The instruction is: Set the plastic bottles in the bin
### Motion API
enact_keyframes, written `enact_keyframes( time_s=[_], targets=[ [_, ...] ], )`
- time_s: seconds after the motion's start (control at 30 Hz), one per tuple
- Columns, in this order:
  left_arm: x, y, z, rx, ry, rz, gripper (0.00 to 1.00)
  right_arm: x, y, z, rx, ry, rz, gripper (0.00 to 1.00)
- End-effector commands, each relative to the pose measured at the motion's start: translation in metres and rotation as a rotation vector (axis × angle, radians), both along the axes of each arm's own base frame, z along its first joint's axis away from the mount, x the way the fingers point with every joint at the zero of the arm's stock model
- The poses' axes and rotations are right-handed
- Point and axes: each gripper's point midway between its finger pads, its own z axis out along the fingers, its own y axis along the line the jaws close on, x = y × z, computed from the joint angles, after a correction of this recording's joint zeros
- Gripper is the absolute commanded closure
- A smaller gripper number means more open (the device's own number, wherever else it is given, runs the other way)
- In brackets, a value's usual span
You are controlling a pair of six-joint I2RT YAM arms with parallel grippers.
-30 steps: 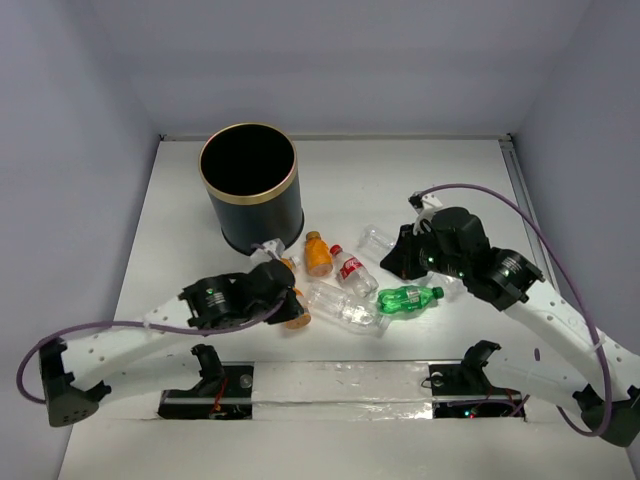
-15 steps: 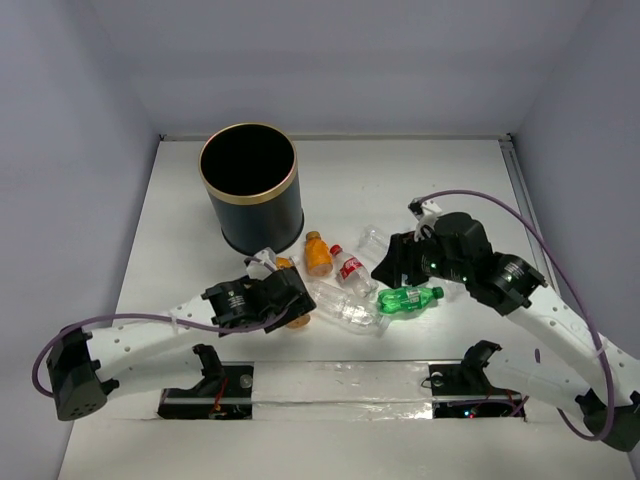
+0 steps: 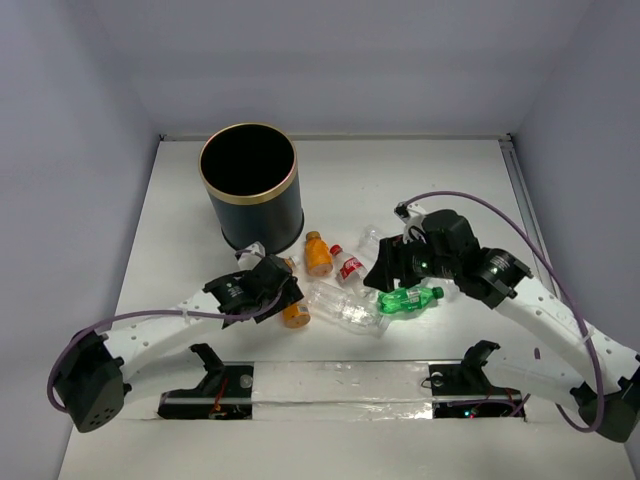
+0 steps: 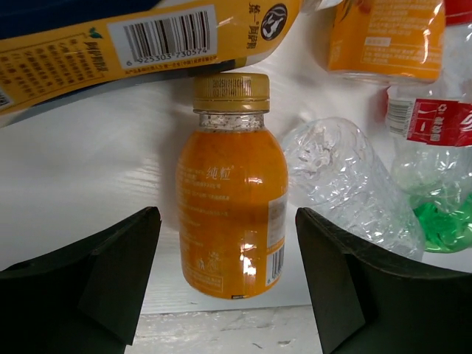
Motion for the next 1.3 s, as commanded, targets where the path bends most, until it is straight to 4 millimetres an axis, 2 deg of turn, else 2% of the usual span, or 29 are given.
enact_keyframes(
  time_s=[0.0, 0.17, 0.27, 0.43, 0.5, 0.57, 0.63, 0.67, 0.7, 0.77, 0.8, 0.87, 0.9, 0.97, 1.0, 1.03, 1.07, 1.1, 1.17, 1.2, 1.23, 1.27],
  targets=[
    [0.001, -0.008, -0.009, -0.019, 0.001, -0.056, 0.29, 0.003, 0.011, 0.004, 0.025, -0.023, 0.040, 0.27],
    [0.003, -0.006, -0.020, 0.035, 0.016, -0.079, 0.30, 0.010, 0.022, -0.015, -0.007, 0.000, 0.083, 0.24],
    [0.001, -0.004, -0.027, 0.050, 0.022, -0.086, 0.35, 0.015, 0.028, -0.019, -0.026, -0.006, 0.119, 0.20],
    [-0.005, 0.001, -0.033, 0.050, 0.032, -0.089, 0.55, 0.021, 0.044, -0.034, -0.066, 0.022, 0.195, 0.15],
    [-0.006, 0.001, -0.028, 0.047, 0.028, -0.095, 0.63, 0.020, 0.049, -0.040, -0.085, 0.026, 0.235, 0.14],
    [-0.008, 0.004, -0.019, 0.040, 0.018, -0.103, 0.66, 0.020, 0.057, -0.048, -0.119, 0.026, 0.270, 0.14],
    [-0.008, 0.003, 0.001, 0.020, -0.014, -0.122, 0.67, 0.019, 0.063, -0.060, -0.172, 0.037, 0.292, 0.14],
    [-0.008, 0.002, 0.008, 0.014, -0.021, -0.128, 0.68, 0.021, 0.067, -0.057, -0.182, 0.015, 0.305, 0.14],
    [-0.004, -0.002, 0.025, -0.007, -0.051, -0.138, 0.69, 0.022, 0.070, -0.058, -0.193, 0.007, 0.312, 0.15],
    [-0.003, -0.001, 0.045, -0.017, -0.080, -0.146, 0.71, 0.025, 0.078, -0.064, -0.210, -0.001, 0.331, 0.17],
    [0.004, -0.007, 0.071, -0.048, -0.127, -0.150, 0.72, 0.028, 0.080, -0.063, -0.211, -0.008, 0.332, 0.18],
    [0.013, -0.002, 0.099, -0.027, -0.195, -0.142, 0.72, 0.032, 0.086, -0.067, -0.231, -0.034, 0.356, 0.32],
    [0.022, -0.005, 0.136, -0.060, -0.269, -0.133, 0.74, 0.038, 0.089, -0.071, -0.249, -0.037, 0.358, 0.34],
    [0.034, 0.003, 0.169, -0.013, -0.352, -0.114, 0.74, 0.045, 0.091, -0.075, -0.279, -0.052, 0.370, 0.32],
    [0.042, 0.003, 0.211, -0.045, -0.430, -0.101, 0.74, 0.049, 0.093, -0.084, -0.300, -0.044, 0.374, 0.29],
    [0.049, 0.005, 0.222, -0.014, -0.444, -0.090, 0.74, 0.054, 0.094, -0.085, -0.317, -0.053, 0.369, 0.23],
    [0.055, 0.010, 0.238, 0.025, -0.489, -0.090, 0.74, 0.055, 0.094, -0.090, -0.333, -0.055, 0.378, 0.21],
    [0.062, 0.012, 0.275, -0.002, -0.557, -0.071, 0.74, 0.056, 0.094, -0.095, -0.344, -0.047, 0.384, 0.19],
    [0.080, 0.016, 0.303, 0.016, -0.614, -0.048, 0.74, 0.048, 0.098, -0.108, -0.361, -0.031, 0.420, 0.16],
    [0.085, 0.020, 0.333, 0.014, -0.686, -0.048, 0.74, 0.044, 0.099, -0.111, -0.366, -0.027, 0.432, 0.15],
    [0.102, 0.027, 0.344, 0.031, -0.715, -0.010, 0.74, 0.040, 0.102, -0.115, -0.366, -0.030, 0.445, 0.14],
    [0.109, 0.028, 0.355, 0.027, -0.738, -0.017, 0.74, 0.040, 0.103, -0.118, -0.365, -0.025, 0.441, 0.13]
  ],
)
